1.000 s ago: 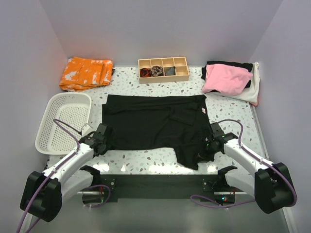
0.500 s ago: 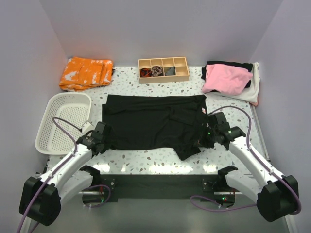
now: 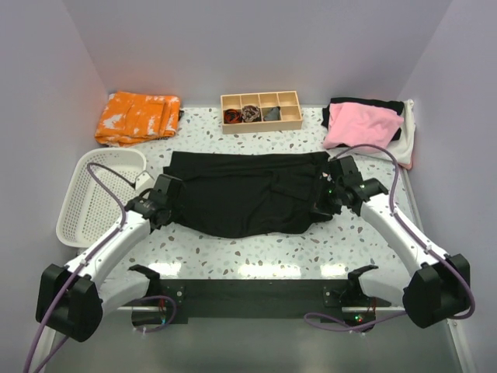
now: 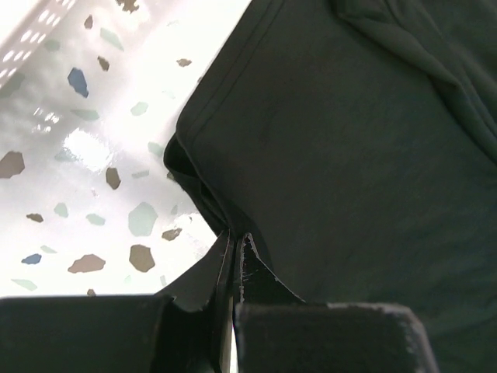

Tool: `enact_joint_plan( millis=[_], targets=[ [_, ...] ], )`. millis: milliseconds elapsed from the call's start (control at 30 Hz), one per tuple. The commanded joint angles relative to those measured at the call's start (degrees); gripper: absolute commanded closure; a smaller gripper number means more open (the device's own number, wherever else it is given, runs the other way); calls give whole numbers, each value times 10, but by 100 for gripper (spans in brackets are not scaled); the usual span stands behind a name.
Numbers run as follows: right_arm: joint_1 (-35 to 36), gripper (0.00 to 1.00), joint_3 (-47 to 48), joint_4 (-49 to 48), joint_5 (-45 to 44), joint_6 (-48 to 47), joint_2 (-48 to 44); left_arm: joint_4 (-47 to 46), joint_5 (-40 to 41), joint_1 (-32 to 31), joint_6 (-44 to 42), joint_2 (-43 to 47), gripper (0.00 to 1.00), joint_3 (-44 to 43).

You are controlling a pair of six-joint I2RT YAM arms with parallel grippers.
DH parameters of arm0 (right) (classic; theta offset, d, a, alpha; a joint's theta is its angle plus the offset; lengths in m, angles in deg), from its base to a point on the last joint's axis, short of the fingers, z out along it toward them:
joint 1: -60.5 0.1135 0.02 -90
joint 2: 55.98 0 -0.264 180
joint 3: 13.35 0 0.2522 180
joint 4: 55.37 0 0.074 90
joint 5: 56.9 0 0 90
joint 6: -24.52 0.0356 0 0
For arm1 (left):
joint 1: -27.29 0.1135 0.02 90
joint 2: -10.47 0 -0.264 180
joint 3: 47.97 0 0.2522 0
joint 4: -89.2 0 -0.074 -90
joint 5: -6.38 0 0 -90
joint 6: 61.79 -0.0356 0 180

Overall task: Fold and stack the t-shirts
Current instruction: Fold the other side of the tshirt into a rectangle

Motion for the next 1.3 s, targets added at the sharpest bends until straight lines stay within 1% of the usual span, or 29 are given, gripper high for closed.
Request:
enact_joint_plan(
  millis=[0, 167, 433, 633, 833, 867, 900, 933, 967, 1000, 1033, 1067, 1100, 1133, 1167, 1233, 1267],
  targets=[
    [0, 100, 57, -12, -38, -26, 38, -19, 36, 1, -25, -28, 100, -44],
    [-16, 100, 118, -10, -61, -44, 102, -36, 29, 29, -47, -55, 100, -65],
    [-76, 100, 184, -12, -51, -72, 178, -80, 7, 85, -83, -96, 100, -86],
    [-92, 100, 234, -19, -40, -92, 254, -122, -7, 102, -99, -147, 100, -100],
    [-101, 100, 296, -24, -41, -102, 335, -157, -12, 104, -111, -222, 100, -126],
    [-102, 99, 304, -25, -40, -103, 357, -161, -9, 105, -112, -239, 100, -129],
    [-102, 93, 320, -26, -40, -103, 371, -164, -7, 105, -116, -246, 100, -133],
    [-103, 90, 331, -22, -41, -104, 384, -171, -6, 105, -120, -254, 100, -135],
    [-102, 84, 338, -24, -40, -109, 405, -189, -7, 106, -126, -263, 96, -137],
    [-103, 78, 346, -29, -41, -110, 415, -200, -8, 106, -142, -268, 87, -139],
    [-103, 70, 371, -25, -45, -110, 424, -210, -11, 107, -150, -272, 80, -142],
    [-104, 54, 382, -27, -52, -111, 435, -216, -6, 107, -157, -279, 71, -146],
    [-104, 50, 408, -24, -60, -114, 439, -215, -3, 107, -161, -282, 51, -157],
    [-103, 45, 422, -18, -71, -118, 440, -210, 2, 106, -162, -283, 46, -162],
    [-103, 39, 429, -16, -87, -124, 436, -204, 16, 107, -164, -282, 44, -166],
    [-104, 35, 435, -15, -120, -126, 414, -198, 31, 107, -167, -276, 39, -173],
    [-104, 33, 430, -21, -110, -132, 405, -196, 41, 107, -169, -269, 39, -174]
  ],
)
